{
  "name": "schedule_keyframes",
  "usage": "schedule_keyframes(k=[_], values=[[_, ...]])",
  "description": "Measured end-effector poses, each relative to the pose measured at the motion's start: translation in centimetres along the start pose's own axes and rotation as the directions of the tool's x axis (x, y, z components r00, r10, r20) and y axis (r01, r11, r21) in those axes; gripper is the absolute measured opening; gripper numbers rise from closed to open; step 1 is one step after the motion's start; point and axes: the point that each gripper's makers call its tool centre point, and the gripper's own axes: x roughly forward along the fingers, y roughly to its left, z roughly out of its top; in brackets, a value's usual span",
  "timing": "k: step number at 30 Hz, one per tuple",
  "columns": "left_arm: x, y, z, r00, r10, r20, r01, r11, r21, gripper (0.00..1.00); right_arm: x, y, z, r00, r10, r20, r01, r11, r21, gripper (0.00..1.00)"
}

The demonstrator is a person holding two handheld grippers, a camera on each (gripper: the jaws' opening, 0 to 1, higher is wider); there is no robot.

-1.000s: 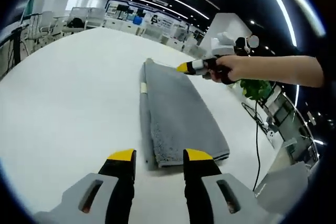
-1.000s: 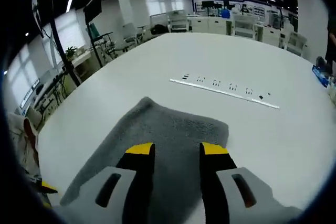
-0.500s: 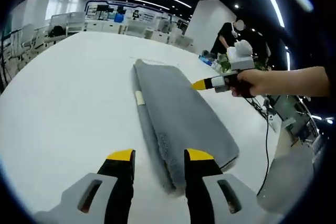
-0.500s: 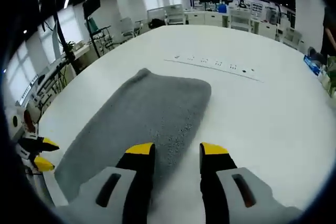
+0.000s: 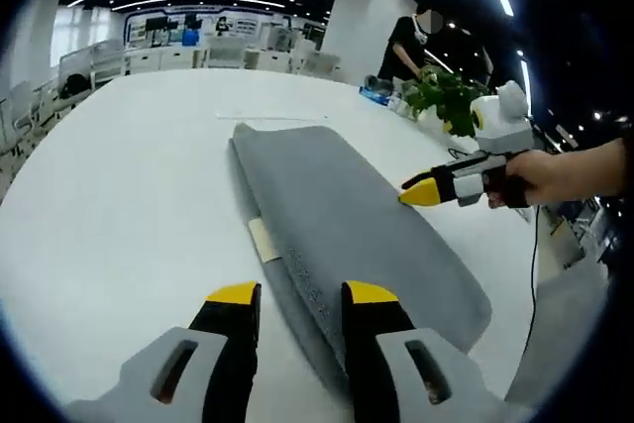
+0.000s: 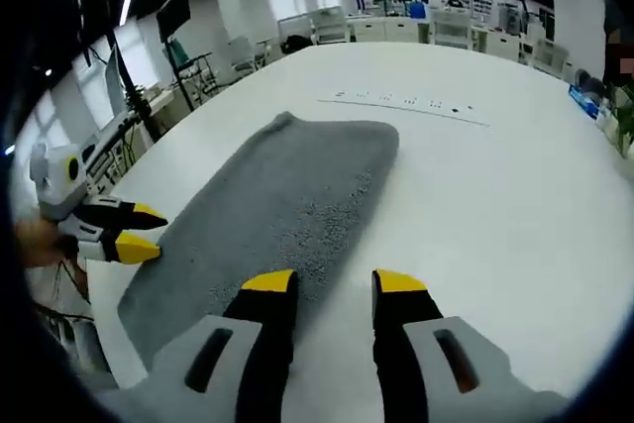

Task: Fold the towel on the table until its edges align and the towel forms a compact rectangular stack.

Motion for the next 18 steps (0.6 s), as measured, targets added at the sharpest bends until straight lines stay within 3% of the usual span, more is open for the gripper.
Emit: schedule_keyframes(k=[6, 8, 12, 14, 18], values=[[1.4, 1.7, 1.0, 1.000, 0.013, -0.017, -0.013, 1.000, 0.017, 0.33, 0.5, 0.7, -0.7, 1.000, 0.017, -0.010, -0.017, 1.000, -0.006, 0.24], [1.7, 2.0, 1.5, 1.000, 0.022, 0.022, -0.021, 0.999, -0.046, 0.32, 0.7, 0.6, -0.7, 1.000, 0.020, -0.006, -0.020, 1.000, 0.009, 0.23], [2.5, 2.2, 0.8, 1.000, 0.030, -0.001, -0.030, 0.997, -0.069, 0.28, 1.2, 0.7, -0.6, 0.999, 0.032, -0.003, -0.032, 0.999, 0.024, 0.18], [2.8, 2.1, 0.7, 1.000, 0.027, -0.001, -0.027, 0.996, -0.084, 0.25, 1.4, 1.4, -0.7, 0.997, 0.076, -0.005, -0.075, 0.995, 0.064, 0.13], [3.2, 1.6, 0.9, 1.000, 0.024, 0.005, -0.024, 0.997, -0.073, 0.19, 1.6, 0.8, -0.8, 0.997, 0.075, 0.006, -0.075, 0.995, 0.071, 0.13]])
